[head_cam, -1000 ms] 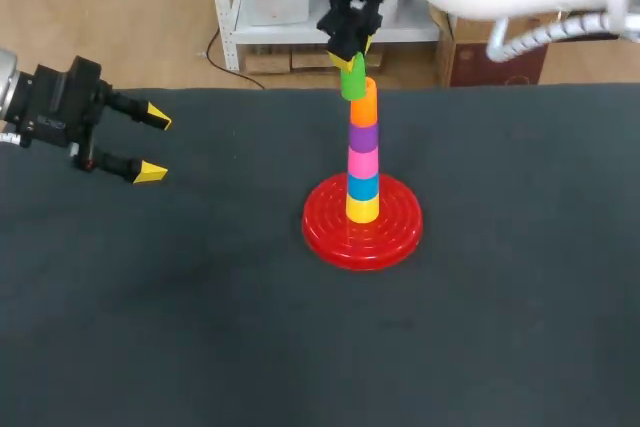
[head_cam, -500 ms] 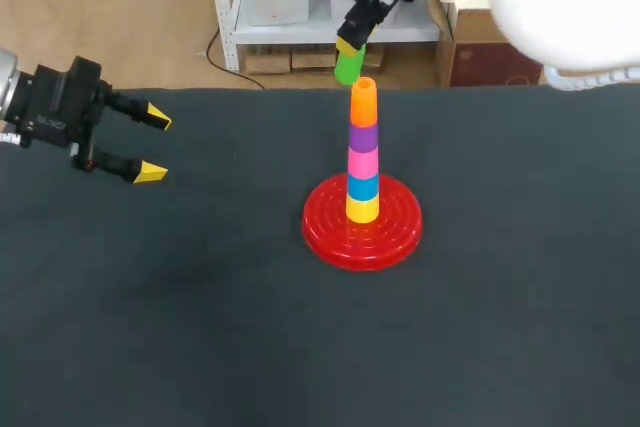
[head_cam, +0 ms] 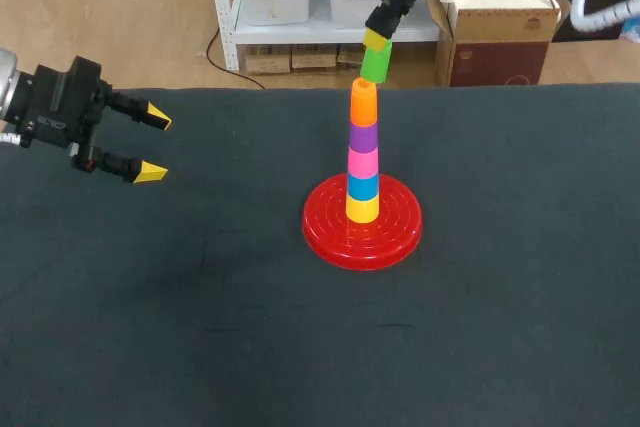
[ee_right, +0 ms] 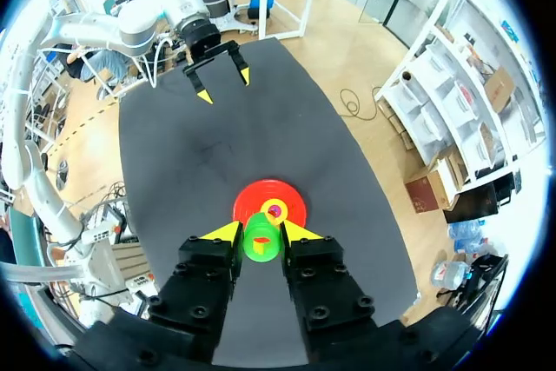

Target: Pick up and stack the cylinders on the red base in this order: pink,purple,orange,green

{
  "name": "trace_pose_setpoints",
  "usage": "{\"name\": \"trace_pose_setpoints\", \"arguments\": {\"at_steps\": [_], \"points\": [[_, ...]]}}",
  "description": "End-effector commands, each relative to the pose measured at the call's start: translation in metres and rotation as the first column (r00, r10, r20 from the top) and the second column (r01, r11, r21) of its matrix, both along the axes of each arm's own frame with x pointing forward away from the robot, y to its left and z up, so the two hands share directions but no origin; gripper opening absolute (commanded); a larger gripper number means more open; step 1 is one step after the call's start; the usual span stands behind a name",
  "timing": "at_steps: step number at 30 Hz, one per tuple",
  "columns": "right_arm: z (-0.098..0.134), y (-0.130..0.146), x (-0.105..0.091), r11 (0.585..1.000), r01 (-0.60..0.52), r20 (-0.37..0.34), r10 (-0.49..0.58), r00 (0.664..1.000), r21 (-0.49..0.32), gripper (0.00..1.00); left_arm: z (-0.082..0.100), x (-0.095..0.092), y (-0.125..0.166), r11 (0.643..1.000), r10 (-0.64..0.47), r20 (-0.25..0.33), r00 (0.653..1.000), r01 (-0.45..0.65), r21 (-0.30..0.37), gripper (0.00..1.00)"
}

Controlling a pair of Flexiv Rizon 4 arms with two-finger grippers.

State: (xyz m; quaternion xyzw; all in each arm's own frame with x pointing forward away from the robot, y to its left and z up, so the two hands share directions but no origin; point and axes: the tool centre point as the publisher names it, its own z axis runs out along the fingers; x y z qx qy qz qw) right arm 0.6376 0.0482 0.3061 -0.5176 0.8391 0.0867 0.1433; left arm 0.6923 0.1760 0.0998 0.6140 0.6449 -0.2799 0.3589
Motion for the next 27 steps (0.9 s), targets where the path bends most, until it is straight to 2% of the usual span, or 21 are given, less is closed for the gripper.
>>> {"name": "trace_pose_setpoints", "arguments": {"at_steps": [1,20,27], "points": [[-0.005,0.004,0.01,0.998,-0.01,-0.059,0.006,0.998,-0.062,0.0,-0.001,-0.001,0.0,1.0,0.002,0.004,1.0,-0.002,-0.001,1.0],[-0.034,0.012,0.027,0.998,-0.014,-0.037,0.012,0.999,-0.058,0.0,-0.001,-0.001,0.0,1.0,0.002,0.004,1.0,-0.002,-0.001,1.0],[-0.038,0.018,0.023,0.996,-0.037,-0.05,0.033,0.998,-0.076,0.0,-0.001,-0.001,0.0,1.0,0.002,0.004,1.0,-0.002,-0.001,1.0]]}}
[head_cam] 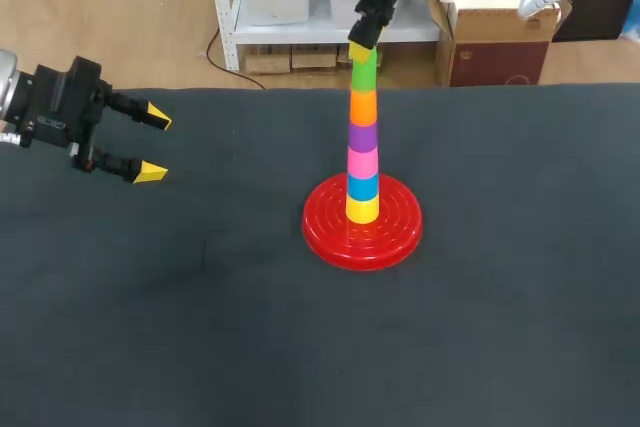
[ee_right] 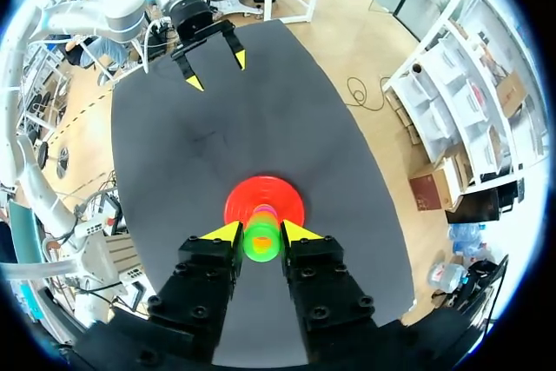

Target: Pick up and stack the cylinders on the red base in this order: pink,purple,orange,green

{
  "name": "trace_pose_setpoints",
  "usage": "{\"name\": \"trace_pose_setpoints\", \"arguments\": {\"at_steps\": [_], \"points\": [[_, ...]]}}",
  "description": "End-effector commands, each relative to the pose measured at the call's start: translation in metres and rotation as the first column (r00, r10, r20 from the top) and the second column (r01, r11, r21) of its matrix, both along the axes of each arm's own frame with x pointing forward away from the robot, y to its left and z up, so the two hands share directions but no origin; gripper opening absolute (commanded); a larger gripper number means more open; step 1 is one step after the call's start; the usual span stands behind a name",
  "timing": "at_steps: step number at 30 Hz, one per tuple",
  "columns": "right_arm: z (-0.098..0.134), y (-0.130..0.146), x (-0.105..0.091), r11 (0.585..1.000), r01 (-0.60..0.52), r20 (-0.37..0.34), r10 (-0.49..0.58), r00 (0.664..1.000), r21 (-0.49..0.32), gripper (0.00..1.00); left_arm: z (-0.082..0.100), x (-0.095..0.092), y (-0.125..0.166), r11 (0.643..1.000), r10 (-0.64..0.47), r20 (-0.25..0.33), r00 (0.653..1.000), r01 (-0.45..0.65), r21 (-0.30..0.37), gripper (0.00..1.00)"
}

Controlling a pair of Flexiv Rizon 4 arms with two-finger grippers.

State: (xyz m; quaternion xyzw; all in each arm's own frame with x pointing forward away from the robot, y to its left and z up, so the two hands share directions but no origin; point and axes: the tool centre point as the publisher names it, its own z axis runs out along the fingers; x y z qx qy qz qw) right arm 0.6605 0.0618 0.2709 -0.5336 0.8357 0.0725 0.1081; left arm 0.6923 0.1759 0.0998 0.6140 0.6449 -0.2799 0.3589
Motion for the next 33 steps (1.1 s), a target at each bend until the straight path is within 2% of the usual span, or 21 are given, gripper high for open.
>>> {"name": "trace_pose_setpoints", "arguments": {"at_steps": [1,6,10,13,14,15,16,22,31,32,33], "points": [[-0.004,0.005,-0.001,1.0,-0.003,-0.008,0.002,1.0,-0.012,0.0,-0.001,-0.001,0.0,1.0,0.002,0.004,1.0,-0.002,-0.001,1.0],[-0.009,0.008,-0.009,0.999,-0.006,-0.018,0.005,1.0,-0.038,0.0,-0.001,-0.001,0.0,1.0,0.002,0.004,1.0,-0.002,-0.001,1.0],[-0.023,0.006,-0.015,1.0,0.017,-0.033,-0.017,0.999,-0.01,0.0,-0.001,-0.001,0.0,1.0,0.002,0.004,1.0,-0.002,-0.001,1.0],[-0.025,0.007,-0.016,1.0,0.029,-0.017,-0.029,0.999,0.002,0.0,-0.001,-0.001,0.0,1.0,0.002,0.004,1.0,-0.002,-0.001,1.0],[-0.023,0.007,-0.016,1.0,0.031,-0.009,-0.031,0.999,0.005,0.11,-0.001,-0.001,0.0,1.0,0.002,0.004,1.0,-0.002,-0.001,1.0],[-0.019,0.007,-0.016,0.999,0.03,0.004,-0.03,1.0,0.013,0.48,-0.001,-0.001,0.0,1.0,0.002,0.004,1.0,-0.002,-0.001,1.0],[-0.016,0.007,-0.016,1.0,0.024,0.023,-0.025,0.999,0.019,1.0,-0.001,-0.001,0.0,1.0,0.002,0.004,1.0,-0.002,-0.001,1.0],[0.003,-0.005,-0.024,0.994,0.049,0.129,-0.061,0.99,0.097,1.0,-0.001,-0.001,0.0,1.0,0.002,0.004,1.0,-0.002,-0.001,1.0],[-0.008,-0.044,-0.039,0.976,0.075,0.211,-0.118,0.97,0.202,1.0,-0.001,-0.001,0.0,1.0,0.002,0.004,1.0,-0.002,-0.001,1.0],[-0.011,-0.05,-0.04,0.971,0.094,0.163,-0.132,0.978,0.221,1.0,-0.001,-0.001,0.0,1.0,0.002,0.004,1.0,-0.002,-0.001,1.0],[-0.011,-0.05,-0.04,0.971,0.094,0.163,-0.132,0.978,0.221,1.0,-0.001,-0.001,0.0,1.0,0.002,0.004,1.0,-0.002,-0.001,1.0]]}}
